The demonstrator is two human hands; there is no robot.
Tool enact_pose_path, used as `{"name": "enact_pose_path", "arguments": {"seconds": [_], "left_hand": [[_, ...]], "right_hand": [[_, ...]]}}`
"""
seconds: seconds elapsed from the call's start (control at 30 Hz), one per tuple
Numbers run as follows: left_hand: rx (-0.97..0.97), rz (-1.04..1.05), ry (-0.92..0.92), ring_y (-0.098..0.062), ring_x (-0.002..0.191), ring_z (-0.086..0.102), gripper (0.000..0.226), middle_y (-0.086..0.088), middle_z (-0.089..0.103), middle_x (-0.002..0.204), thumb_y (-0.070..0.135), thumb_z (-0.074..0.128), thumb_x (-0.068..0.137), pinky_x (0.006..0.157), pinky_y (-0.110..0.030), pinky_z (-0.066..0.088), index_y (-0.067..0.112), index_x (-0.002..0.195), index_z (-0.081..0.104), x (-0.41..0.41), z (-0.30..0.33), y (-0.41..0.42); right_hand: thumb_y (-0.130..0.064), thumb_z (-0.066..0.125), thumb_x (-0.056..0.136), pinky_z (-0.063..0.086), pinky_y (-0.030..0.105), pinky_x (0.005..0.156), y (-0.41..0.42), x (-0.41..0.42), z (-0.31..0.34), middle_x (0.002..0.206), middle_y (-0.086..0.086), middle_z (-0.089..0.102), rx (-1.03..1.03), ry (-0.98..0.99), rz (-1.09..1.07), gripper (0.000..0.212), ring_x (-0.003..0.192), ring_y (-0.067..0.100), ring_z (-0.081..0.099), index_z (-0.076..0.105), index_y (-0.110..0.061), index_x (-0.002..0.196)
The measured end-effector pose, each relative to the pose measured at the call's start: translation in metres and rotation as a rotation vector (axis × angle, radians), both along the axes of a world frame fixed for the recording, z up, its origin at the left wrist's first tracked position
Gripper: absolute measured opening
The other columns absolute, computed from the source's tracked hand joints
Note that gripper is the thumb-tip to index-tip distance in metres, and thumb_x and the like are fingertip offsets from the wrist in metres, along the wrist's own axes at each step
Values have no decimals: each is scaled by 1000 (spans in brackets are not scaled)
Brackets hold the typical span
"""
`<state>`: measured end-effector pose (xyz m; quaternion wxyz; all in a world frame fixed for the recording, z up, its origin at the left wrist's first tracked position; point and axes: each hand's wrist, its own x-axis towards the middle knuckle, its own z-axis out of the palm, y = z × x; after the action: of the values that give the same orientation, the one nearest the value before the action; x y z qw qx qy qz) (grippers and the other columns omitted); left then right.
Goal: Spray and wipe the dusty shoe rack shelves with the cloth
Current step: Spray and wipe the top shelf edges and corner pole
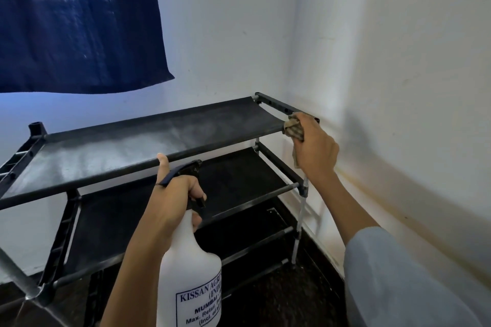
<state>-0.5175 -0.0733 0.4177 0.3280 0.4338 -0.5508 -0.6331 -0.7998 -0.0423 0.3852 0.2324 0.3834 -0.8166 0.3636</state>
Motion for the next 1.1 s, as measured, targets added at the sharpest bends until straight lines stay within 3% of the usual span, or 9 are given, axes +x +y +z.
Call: {"name": "enact_pose_path", "arguments": {"seconds": [0.2,0.33,0.4,0.5,0.57,0.63,0.73,0.87,1.1], "left_hand": [[-23,23,-20,-18,33,46,104,-27,61,107,-5,44,77,41,-28,42,58,147,3,0,0,6],[-29,25,-4,-19,36,45,102,-25,66,96,-4,44,78,43,-29,43,57,148,4,1,0,7],[-26,25,22,-19,35,44,98,-23,67,81,-2,43,77,43,-29,42,56,149,9,3,-2,6],[-13,58,54,-19,31,44,90,-11,55,47,-3,42,75,36,-26,40,41,152,24,9,-6,2],[24,55,52,-17,29,41,87,-9,50,41,-2,40,73,34,-24,39,30,153,27,13,-8,0],[37,22,46,-17,30,40,88,-11,54,48,0,39,71,37,-25,39,24,154,24,12,-7,0],[6,17,54,-17,32,41,94,-18,63,72,-3,39,74,42,-27,40,51,149,20,6,-4,4],[8,25,54,-16,34,42,94,-21,63,84,-4,40,77,43,-28,41,57,147,20,3,-3,6],[10,29,47,-20,47,42,93,-25,61,94,-6,40,80,37,-25,41,56,146,23,2,0,7]], "right_hand": [[-30,57,92,49,35,85,-2,36,5,116,-8,62,13,-88,118,38,90,18,63,48,-35,129],[-27,64,88,52,26,86,-11,89,7,113,-13,63,51,-100,409,40,92,7,62,50,-36,124],[-22,64,86,51,30,87,-21,127,6,119,-15,61,37,-53,557,39,94,8,64,53,-35,121],[-12,56,84,54,36,74,-37,172,0,128,-9,57,23,29,687,40,89,20,66,57,-25,122],[-12,58,81,53,36,65,-43,175,-1,124,-6,60,12,36,696,41,82,23,66,59,-21,121],[-20,62,80,52,32,64,-42,162,5,120,-6,63,55,89,683,41,83,22,66,60,-24,121],[-39,62,84,48,26,71,-33,131,20,117,-9,65,136,160,658,41,89,17,67,57,-28,123],[-57,52,87,48,29,81,-12,74,27,116,-17,63,200,90,530,38,99,10,62,52,-39,121],[-50,48,93,41,27,73,11,-10,34,104,-10,66,319,137,261,33,90,16,63,47,-43,125]]}}
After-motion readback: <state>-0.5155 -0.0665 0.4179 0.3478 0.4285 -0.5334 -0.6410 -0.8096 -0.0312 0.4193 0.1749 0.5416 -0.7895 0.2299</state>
